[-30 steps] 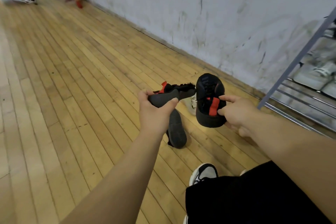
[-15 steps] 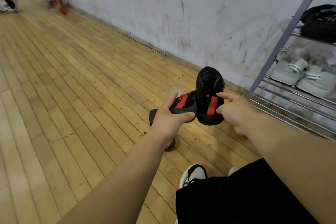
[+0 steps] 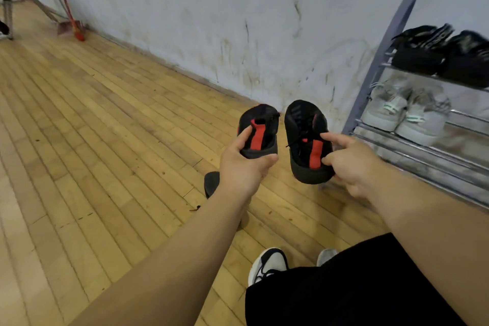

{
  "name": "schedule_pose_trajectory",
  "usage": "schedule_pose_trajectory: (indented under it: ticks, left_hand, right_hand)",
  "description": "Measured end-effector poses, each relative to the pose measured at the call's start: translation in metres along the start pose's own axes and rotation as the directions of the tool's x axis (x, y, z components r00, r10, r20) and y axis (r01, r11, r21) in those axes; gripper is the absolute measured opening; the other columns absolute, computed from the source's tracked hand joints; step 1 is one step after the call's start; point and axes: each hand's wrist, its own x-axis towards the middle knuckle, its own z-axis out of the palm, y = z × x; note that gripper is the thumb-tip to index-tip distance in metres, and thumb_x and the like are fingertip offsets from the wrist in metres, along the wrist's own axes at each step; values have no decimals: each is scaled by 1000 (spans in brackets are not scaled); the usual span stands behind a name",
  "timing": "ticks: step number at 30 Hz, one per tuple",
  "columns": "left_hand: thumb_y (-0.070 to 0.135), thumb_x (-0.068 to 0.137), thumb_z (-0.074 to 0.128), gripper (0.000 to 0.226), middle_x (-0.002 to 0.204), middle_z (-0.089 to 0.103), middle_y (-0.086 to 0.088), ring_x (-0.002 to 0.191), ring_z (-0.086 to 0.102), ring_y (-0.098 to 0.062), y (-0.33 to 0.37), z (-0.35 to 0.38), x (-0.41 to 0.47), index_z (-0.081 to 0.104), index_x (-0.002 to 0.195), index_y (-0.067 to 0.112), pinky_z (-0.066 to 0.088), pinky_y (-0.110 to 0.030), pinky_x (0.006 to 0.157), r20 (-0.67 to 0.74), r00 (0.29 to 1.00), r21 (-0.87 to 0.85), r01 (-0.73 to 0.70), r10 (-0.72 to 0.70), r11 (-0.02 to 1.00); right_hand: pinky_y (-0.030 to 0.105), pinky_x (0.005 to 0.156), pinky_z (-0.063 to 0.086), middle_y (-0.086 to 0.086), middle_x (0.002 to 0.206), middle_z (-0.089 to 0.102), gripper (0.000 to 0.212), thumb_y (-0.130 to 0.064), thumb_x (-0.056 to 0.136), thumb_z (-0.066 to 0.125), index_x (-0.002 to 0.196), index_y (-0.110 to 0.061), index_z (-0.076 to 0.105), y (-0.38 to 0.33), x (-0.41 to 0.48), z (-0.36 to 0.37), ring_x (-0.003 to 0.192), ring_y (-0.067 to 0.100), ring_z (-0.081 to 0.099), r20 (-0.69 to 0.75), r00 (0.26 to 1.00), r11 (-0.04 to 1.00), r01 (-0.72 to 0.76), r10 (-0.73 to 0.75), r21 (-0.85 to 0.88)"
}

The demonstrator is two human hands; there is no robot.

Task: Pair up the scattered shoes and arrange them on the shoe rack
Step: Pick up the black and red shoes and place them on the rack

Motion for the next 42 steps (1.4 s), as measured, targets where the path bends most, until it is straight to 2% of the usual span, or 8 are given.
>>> schedule_pose_trajectory:
  ticks: [11, 14, 19, 23, 26, 34, 37, 42]
  left_hand:
    - [15, 73, 90, 90, 140, 44, 21, 122, 51, 9, 136, 126, -23, 47, 151, 35, 39, -1, 97, 385, 788, 114, -558, 481, 822]
    - [19, 73, 91, 94, 146, 38, 24, 128, 45, 9, 157, 175, -43, 44, 152, 36, 36, 0, 100, 520, 677, 76, -643, 520, 762]
    - [19, 69, 93, 97, 149, 34, 28, 130, 40, 13, 148, 239, -72, 45, 152, 37, 32, -6, 108, 680, 576, 53, -655, 453, 754]
    - [13, 64, 95, 98, 148, 42, 27, 132, 47, 7, 126, 239, -76, 51, 148, 36, 39, -17, 112, 754, 559, 76, -596, 345, 799]
    - [8, 62, 96, 97, 143, 48, 27, 126, 54, 9, 124, 224, -62, 55, 145, 36, 43, -22, 111, 815, 524, 114, -566, 248, 817]
    - [4, 63, 94, 87, 129, 68, 20, 119, 65, -7, 112, 192, -20, 62, 137, 37, 50, -27, 104, 934, 346, 280, -562, -87, 779]
    - [5, 64, 94, 83, 124, 71, 17, 115, 67, -9, 105, 183, -11, 64, 129, 45, 52, -31, 104, 905, 328, 420, -582, -271, 696]
    - [26, 62, 97, 87, 133, 61, 24, 122, 60, -7, 88, 172, 9, 59, 136, 50, 43, -36, 112, 793, 310, 575, -665, -524, 477]
  right_hand:
    - [34, 97, 55, -5, 130, 67, 64, 6, 90, 65, 116, -54, 64, -71, -106, -215, 111, 9, 67, -317, 791, 853, 483, -522, -200]
    - [27, 81, 57, -13, 130, 67, 62, 0, 94, 65, 124, -54, 62, -43, -135, -264, 103, 4, 69, -457, 731, 859, 475, -507, -193]
    - [43, 109, 49, -1, 135, 65, 61, 9, 94, 60, 135, -36, 61, -1, -147, -324, 124, 16, 62, -646, 691, 914, 406, -324, -24]
    - [42, 86, 60, 7, 123, 71, 60, 14, 94, 56, 135, -29, 60, 15, -150, -345, 108, 22, 69, -701, 686, 909, 396, -196, 133]
    - [24, 64, 54, 6, 121, 71, 61, 13, 96, 53, 143, -25, 56, 15, -157, -353, 103, 20, 71, -671, 723, 907, 379, -165, 185]
    - [34, 83, 54, 3, 120, 75, 59, 17, 96, 48, 134, -26, 61, 26, -157, -359, 107, 21, 73, -319, 917, 948, 292, -239, 129]
    - [28, 72, 58, 1, 119, 76, 60, 20, 94, 47, 132, -25, 62, 34, -153, -356, 100, 18, 74, -107, 977, 977, 194, -184, 91]
    - [37, 86, 50, -5, 123, 74, 60, 19, 94, 50, 128, -27, 67, 56, -138, -358, 100, 16, 72, 105, 992, 992, -54, 66, -116]
